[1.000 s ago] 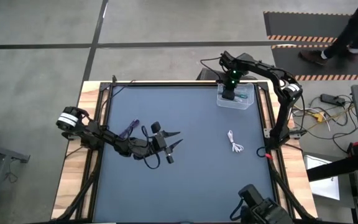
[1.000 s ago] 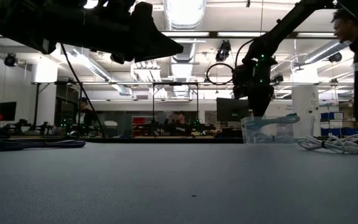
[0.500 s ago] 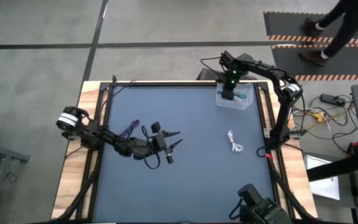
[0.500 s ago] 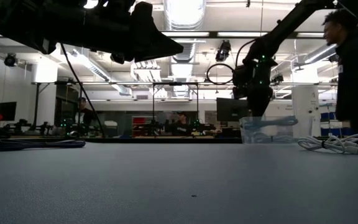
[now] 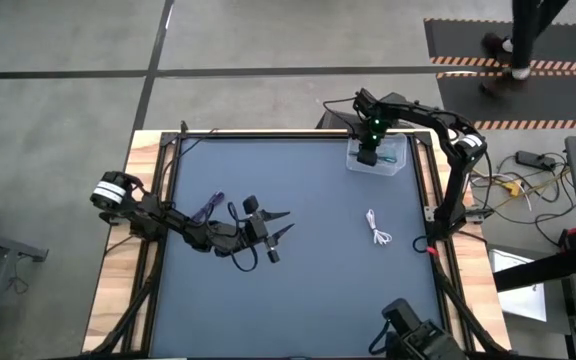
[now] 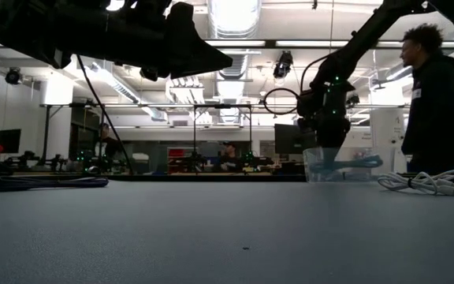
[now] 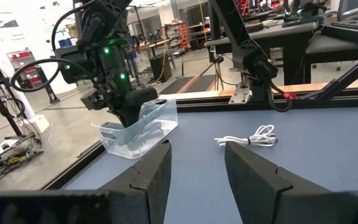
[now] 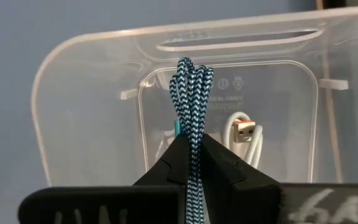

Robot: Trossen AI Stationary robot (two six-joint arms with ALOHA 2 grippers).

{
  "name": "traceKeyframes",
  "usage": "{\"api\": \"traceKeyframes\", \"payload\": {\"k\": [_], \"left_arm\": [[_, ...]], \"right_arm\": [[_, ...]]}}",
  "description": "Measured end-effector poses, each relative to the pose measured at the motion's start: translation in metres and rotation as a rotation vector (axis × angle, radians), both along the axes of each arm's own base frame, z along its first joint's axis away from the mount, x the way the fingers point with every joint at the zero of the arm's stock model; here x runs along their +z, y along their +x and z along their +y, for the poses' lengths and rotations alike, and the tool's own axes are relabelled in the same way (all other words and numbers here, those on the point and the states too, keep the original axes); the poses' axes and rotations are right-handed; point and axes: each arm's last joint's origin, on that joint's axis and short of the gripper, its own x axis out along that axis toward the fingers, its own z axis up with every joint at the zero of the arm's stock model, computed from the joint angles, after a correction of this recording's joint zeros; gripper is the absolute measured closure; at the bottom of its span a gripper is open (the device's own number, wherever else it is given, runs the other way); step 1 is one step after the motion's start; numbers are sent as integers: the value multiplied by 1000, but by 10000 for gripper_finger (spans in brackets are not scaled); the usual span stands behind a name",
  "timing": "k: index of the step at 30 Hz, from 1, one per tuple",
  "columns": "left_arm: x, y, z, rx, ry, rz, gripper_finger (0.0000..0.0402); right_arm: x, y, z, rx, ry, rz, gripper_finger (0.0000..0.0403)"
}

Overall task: Pick and place USB-C Cables
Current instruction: Put the blue charger cable into the bin

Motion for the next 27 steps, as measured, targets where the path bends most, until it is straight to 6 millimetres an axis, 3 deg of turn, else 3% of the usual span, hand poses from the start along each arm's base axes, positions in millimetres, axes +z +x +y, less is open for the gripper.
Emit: {"api": "traceKeyframes", "payload": {"k": [27], "left_arm": [[0, 0, 0, 0, 0, -1, 267]], "right_arm": [[-28, -7, 10, 20, 3, 2, 390]]}}
